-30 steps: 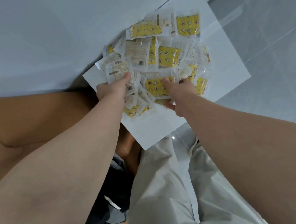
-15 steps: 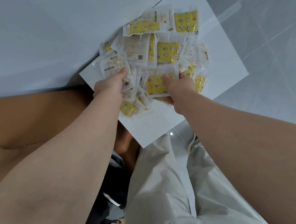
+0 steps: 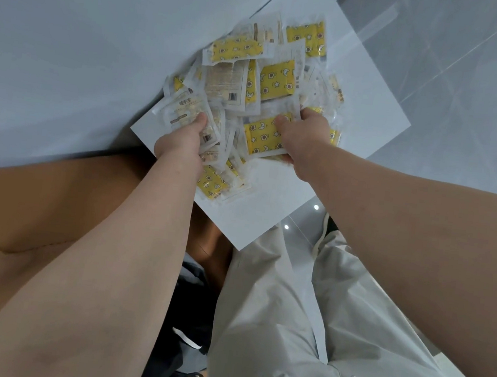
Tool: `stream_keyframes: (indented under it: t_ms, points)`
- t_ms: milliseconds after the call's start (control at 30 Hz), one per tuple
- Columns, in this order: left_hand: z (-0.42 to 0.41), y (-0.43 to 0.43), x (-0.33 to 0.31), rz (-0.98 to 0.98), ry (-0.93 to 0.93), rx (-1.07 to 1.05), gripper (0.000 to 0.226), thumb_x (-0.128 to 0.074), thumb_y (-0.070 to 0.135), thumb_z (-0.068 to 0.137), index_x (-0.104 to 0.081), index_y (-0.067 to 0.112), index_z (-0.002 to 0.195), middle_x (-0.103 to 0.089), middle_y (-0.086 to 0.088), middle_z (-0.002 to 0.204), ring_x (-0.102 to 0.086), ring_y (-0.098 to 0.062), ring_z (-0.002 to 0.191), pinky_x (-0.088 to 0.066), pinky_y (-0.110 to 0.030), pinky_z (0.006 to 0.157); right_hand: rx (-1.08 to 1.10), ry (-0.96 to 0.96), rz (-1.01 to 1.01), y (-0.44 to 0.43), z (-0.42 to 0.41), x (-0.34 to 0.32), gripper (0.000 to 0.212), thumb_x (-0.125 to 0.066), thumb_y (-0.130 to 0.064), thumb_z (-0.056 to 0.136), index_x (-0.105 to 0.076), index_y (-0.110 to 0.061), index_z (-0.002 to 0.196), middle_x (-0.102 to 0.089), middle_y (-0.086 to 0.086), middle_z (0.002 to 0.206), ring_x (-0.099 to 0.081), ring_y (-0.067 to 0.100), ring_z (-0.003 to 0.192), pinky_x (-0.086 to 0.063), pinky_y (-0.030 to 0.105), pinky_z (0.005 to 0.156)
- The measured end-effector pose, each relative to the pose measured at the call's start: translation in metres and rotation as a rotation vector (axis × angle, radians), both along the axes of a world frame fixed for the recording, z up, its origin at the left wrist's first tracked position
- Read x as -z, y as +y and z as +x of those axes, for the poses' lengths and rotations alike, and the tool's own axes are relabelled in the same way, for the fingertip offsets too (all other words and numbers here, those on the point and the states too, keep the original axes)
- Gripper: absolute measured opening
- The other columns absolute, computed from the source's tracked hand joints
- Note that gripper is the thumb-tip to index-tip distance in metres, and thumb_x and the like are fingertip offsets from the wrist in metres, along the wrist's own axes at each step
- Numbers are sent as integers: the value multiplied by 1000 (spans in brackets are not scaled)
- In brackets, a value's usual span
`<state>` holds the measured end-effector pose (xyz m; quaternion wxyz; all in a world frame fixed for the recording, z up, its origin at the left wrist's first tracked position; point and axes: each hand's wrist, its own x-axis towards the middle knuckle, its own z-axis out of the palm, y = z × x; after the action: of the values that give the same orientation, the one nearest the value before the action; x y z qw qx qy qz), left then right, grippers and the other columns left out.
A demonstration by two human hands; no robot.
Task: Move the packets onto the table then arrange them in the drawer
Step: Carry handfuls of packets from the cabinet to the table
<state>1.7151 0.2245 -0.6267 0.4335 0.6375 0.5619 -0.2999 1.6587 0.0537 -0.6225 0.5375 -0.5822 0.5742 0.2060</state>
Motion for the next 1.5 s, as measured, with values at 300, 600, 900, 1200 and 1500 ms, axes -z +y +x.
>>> stream_keyframes:
  t_ms: [300,600,900,1200,1500]
  points:
    - [1,-3,6,63,-155,63,111,-93,46,60,-33,24,151,-49,-1,141,-56,-26,118,-54,-47,95,-158,-24,-113,-9,-3,-9,41,-55,-27,102,-53,-22,143,-66,-1,129,-67,21,98,-60,39,85]
    - [12,5,6,6,-182,50,81,-98,38,50,-57,20,117,-64,-3,110,-67,-28,92,-62,-51,72,-179,-39,-150,-16,-15,-15,37,-56,-26,100,-56,-24,137,-67,-1,125,-68,23,97,-61,43,84]
    - [14,8,-19,-138,-129,-45,47,-95,29,65,-70,20,104,-75,-1,94,-75,-25,75,-60,-43,52,-77,-63,-147,-24,-27,-40,11,-56,-23,101,-61,-26,109,-70,-2,104,-70,22,93,-61,44,84]
    - [14,2,-76,-114,-176,-51,49,-95,35,64,-69,18,102,-75,2,88,-74,-23,73,-61,-39,54,-14,-59,-148,-36,-41,-95,13,-55,-22,101,-61,-27,111,-70,-2,100,-70,22,90,-61,42,83]
    - [8,-21,-160,-221,-248,-32,36,-92,27,69,-68,21,95,-77,3,92,-75,-19,75,-57,-30,54,134,-132,-86,-49,-57,-170,10,-56,-19,101,-61,-23,109,-71,1,103,-71,24,94,-61,43,85]
